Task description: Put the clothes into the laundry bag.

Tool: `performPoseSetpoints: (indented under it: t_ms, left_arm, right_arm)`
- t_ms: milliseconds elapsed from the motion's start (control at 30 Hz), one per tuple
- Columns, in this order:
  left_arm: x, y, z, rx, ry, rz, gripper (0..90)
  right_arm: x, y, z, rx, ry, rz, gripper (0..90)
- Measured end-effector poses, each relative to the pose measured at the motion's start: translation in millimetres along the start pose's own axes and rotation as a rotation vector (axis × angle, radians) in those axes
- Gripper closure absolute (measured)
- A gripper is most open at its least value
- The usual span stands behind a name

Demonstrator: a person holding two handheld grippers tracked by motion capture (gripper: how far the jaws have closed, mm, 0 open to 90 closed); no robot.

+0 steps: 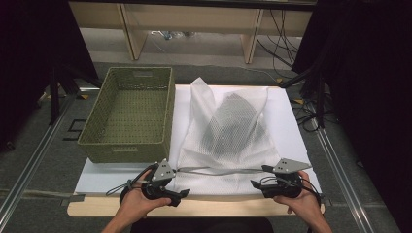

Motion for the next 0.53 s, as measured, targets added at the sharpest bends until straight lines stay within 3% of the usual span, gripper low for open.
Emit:
performPoseSetpoints:
  t_ms: [533]
  left_arm:
    - [1.1, -2.3, -0.3, -0.002, -0.005, 0.013, 20.1]
  right_arm:
    - [5.9, -6.5, 1.3, -0.007, 0.025, 0.029, 30.7]
Point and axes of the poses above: each handheld gripper's, and its own axes: y roughly backward along the jaws, x roughly out of its underside, z roughly to its left, the point moved 3 cm from there along -y, roughly forward along the jaws, and after that the axes turned 8 degrees about -y, right-handed, at the moved point
